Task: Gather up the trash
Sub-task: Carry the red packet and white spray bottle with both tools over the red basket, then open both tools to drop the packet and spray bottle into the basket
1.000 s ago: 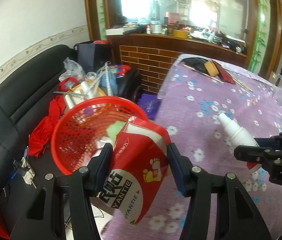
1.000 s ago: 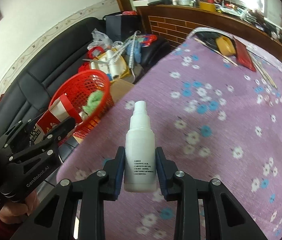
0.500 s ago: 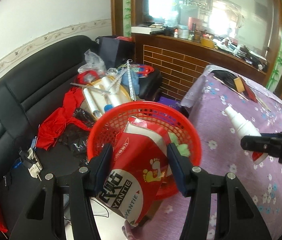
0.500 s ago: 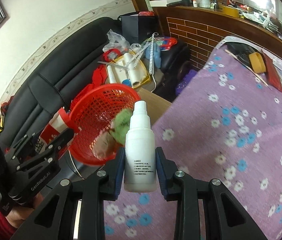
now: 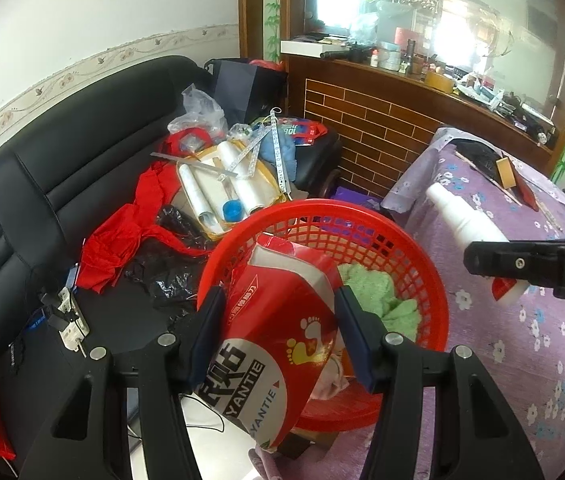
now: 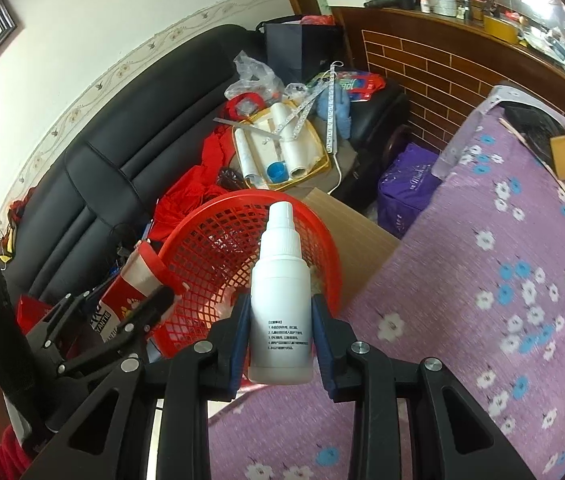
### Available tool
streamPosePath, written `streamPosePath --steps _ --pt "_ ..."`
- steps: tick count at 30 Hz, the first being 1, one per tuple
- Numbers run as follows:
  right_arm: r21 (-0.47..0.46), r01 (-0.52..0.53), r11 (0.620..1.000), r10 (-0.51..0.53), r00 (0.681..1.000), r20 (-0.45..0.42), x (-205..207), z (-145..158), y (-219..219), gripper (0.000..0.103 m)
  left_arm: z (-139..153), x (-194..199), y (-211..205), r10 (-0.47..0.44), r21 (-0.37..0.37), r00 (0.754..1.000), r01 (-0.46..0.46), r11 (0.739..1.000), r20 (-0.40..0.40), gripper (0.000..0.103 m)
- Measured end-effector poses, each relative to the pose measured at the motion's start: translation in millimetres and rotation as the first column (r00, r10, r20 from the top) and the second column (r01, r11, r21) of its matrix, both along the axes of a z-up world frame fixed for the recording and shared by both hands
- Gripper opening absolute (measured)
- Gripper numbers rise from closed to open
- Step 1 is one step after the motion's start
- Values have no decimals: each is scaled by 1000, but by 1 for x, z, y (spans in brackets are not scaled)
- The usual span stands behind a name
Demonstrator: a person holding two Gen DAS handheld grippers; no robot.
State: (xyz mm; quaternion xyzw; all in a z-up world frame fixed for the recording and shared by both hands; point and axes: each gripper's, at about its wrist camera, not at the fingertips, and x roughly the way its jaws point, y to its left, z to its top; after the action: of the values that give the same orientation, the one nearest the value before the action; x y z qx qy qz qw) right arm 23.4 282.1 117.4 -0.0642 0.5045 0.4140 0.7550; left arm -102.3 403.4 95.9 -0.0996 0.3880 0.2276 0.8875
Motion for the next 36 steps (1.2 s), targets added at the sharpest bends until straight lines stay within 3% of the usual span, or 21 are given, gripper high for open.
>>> streamPosePath --steps 36 --pt "-33 -36 999 35 998 -42 17 -21 38 33 -14 11 14 -4 20 1000 5 1000 -30 56"
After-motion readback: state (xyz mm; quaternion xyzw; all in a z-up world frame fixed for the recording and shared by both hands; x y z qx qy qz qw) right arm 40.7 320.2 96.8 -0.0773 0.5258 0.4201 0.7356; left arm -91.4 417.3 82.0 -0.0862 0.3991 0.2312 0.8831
